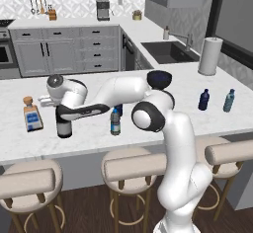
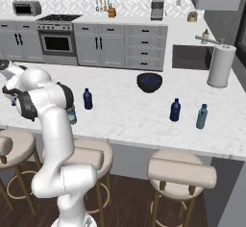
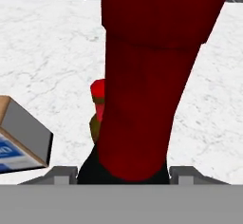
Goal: Move the plastic bottles in the middle to the plastics group, and the glass bottles in the middle to the glass group.
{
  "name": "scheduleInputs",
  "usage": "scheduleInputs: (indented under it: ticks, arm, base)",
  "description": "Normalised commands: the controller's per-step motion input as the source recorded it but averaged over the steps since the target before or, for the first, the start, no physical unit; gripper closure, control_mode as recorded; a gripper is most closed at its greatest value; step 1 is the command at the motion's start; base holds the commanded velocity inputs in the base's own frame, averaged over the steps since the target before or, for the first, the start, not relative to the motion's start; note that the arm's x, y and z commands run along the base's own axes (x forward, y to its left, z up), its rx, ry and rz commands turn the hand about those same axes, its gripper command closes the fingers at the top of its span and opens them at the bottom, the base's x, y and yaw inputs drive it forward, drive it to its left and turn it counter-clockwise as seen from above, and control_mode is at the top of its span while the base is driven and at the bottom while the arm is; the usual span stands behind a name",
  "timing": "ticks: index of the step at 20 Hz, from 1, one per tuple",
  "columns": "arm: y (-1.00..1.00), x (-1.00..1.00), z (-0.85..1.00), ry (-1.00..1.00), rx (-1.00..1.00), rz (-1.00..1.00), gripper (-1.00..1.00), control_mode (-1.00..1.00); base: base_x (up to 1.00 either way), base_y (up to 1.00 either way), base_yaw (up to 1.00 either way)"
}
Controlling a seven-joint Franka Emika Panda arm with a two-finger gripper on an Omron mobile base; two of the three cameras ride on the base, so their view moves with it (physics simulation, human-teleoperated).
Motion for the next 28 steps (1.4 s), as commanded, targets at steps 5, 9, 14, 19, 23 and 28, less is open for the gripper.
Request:
scheduleInputs:
  ticks: [5, 9, 14, 19, 23, 28]
  arm:
    - [0.19, -0.04, -0.53, 0.0, 0.0, 0.0, -1.0, -1.0]
    - [0.14, -0.04, -0.42, 0.0, 0.0, 0.0, -1.0, -1.0]
    - [0.08, -0.16, -0.21, -0.03, 0.0, 0.0, -1.0, -1.0]
    - [-0.03, -0.21, -0.09, -0.03, 0.0, 0.0, -1.0, -1.0]
    - [0.0, -0.04, -0.03, -0.02, 0.0, 0.0, -1.0, -1.0]
    - [-0.04, 0.01, 0.01, -0.02, -0.01, 0.0, -1.0, -1.0]
  base:
    - [0.0, 0.0, 0.0]
    - [0.0, 0.0, 0.0]
    - [0.0, 0.0, 0.0]
    - [0.0, 0.0, 0.0]
    - [0.0, 0.0, 0.0]
    - [0.0, 0.0, 0.0]
